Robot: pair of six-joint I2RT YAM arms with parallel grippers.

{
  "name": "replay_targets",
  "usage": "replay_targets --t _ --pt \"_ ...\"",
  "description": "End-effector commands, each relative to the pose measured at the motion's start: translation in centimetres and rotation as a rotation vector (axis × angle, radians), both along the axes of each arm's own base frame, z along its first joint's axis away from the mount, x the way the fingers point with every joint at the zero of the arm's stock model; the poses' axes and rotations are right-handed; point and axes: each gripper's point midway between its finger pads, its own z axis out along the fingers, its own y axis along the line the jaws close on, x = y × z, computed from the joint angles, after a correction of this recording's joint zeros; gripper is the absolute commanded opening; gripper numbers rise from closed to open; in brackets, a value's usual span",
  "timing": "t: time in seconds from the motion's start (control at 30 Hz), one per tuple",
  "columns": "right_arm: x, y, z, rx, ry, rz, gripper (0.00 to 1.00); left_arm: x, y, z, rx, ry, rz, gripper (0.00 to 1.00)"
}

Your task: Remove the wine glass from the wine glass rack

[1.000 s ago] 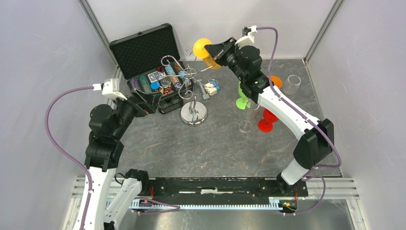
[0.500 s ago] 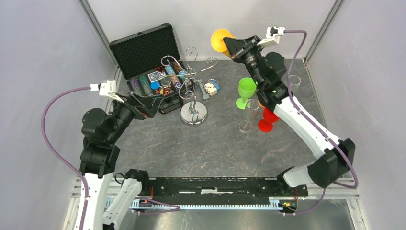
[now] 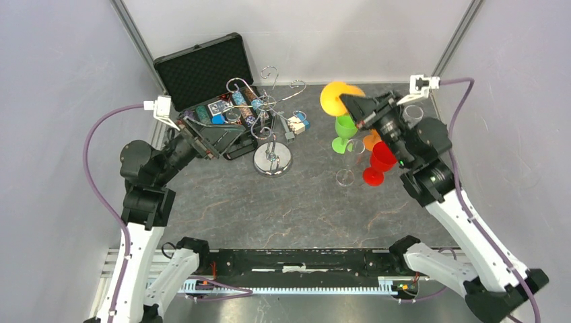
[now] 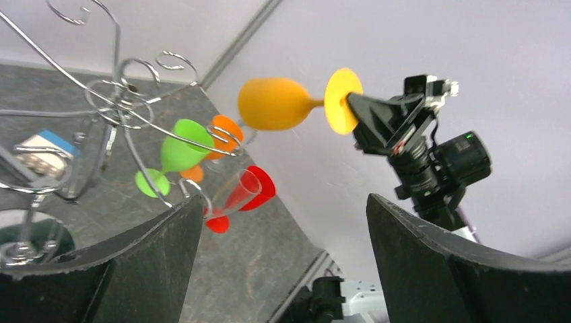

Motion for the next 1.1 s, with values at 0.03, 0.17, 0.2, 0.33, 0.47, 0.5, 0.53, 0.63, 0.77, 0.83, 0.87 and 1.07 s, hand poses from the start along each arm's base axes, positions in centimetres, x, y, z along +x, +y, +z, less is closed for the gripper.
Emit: replay_targets --t 0.03,0.17,0.2,0.33,0.47,0.5,0.53,0.63,0.77,0.83,0.87,1.07 --pt "-4.2 0.2 -4.4 -0.039 0.054 0.128 0.0 -1.2 -3.3 1.4 -0.108 -0.01 -0.169 0.92" --pt "-6.2 0.0 -6.2 -0.067 0.097 0.177 0.0 -1.9 -7.9 0.7 -0.083 0.015 -0.287 0.91" --pt "-6.6 0.0 -6.6 -0.069 0.106 0.19 0.0 -2.2 -9.2 0.4 -0.074 0.024 -0.32 0.9" --pt "-8.1 0.3 -7.1 -0.06 0.111 0.248 0.0 -1.8 -13.3 -1.5 -0.066 0.077 -0.37 0.86" --pt "-9.0 0.2 -7.3 -0.066 0.113 0.272 0.0 -1.5 -16.4 -2.8 -0.047 0.113 -0.423 0.82" --pt "-9.1 0.3 -7.5 -0.066 0.118 0.277 0.0 -1.7 -17.1 -2.8 -0.048 0.116 -0.443 0.81" --pt "-9.3 0.4 -7.7 -0.066 0.122 0.288 0.0 -1.8 -17.7 -2.8 -0.049 0.115 -0.457 0.81" --pt "-9.8 0.8 -7.9 -0.042 0.119 0.328 0.0 -1.9 -18.9 -3.0 -0.059 0.125 -0.48 0.79" --pt "-10.2 1.4 -8.3 -0.023 0.125 0.371 0.0 -2.3 -19.3 -2.1 -0.099 0.104 -0.508 0.7" --pt "-10.2 1.5 -8.0 -0.013 0.116 0.381 0.0 -2.5 -19.4 -1.6 -0.109 0.094 -0.522 0.61" --pt "-10.2 1.6 -8.0 -0.01 0.113 0.382 0.0 -2.8 -19.5 -1.5 -0.109 0.093 -0.536 0.53" --pt "-10.1 1.6 -7.9 0.003 0.107 0.38 0.0 -3.9 -19.7 -1.6 -0.104 0.102 -0.601 0.2"
